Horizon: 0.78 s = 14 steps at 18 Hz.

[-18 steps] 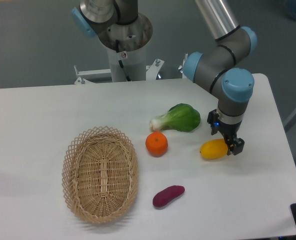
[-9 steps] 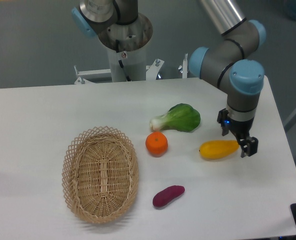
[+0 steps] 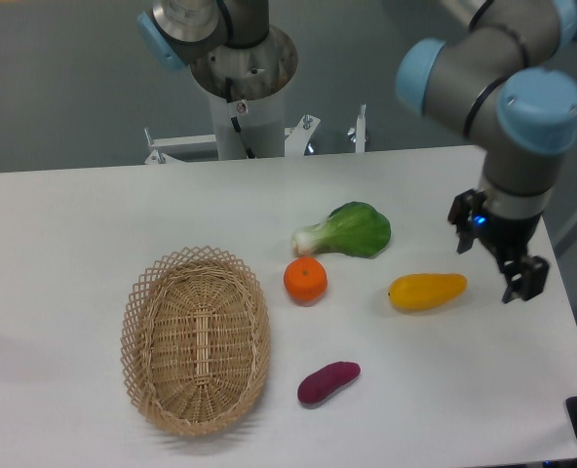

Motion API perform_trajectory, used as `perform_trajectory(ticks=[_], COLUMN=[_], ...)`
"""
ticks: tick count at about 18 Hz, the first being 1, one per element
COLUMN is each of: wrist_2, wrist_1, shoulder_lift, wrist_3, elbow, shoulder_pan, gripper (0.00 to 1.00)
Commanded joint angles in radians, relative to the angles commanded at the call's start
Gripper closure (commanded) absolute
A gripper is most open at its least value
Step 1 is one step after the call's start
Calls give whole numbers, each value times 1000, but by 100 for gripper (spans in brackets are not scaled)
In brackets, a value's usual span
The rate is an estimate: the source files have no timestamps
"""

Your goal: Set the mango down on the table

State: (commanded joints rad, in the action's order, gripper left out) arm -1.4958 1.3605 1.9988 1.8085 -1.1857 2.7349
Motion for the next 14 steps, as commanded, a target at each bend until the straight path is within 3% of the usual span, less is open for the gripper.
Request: perform_trajectory(ticks=[7,14], wrist_2=[104,146], wrist_1=[101,112], shoulder_lift=[-35,-49], wrist_3=[164,192], elbow=[-11,-11], shoulder_pan=[123,149], gripper=[1,1])
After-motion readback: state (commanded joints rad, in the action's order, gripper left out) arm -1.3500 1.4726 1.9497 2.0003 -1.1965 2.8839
